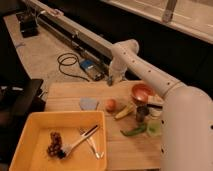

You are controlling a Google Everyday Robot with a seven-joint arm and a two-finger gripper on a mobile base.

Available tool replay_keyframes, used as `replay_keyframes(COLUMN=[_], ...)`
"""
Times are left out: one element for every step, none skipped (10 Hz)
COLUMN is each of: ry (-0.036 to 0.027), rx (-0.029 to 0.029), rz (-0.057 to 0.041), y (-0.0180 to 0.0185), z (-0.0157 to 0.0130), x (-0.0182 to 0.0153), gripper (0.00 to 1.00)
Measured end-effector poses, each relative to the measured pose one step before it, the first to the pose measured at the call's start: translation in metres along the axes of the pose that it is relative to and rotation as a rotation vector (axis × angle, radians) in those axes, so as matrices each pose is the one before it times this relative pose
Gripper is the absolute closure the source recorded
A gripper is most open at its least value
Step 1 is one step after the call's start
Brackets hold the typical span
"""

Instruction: Wipe red bowl with sponge

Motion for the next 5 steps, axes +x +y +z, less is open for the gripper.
replay_keyframes(ry=[-0.00622,0.00774,-0.00138,-0.00051,0.00065], rx=[0.00028,-0.00013,0.00019,-0.00079,-0.00006], rz=[-0.00272,0.00387,-0.00089,-0.00247,0.00251], y=[-0.00135,0.00187,-0.00044,-0.00071,0.00005], z=[0.00044,-0.00066,0.00007,0.00075,0.00043], x=[-0.00375,0.00494,-0.001,-0.00152,-0.00015], gripper=[1.0,1.0,1.0,1.0,1.0])
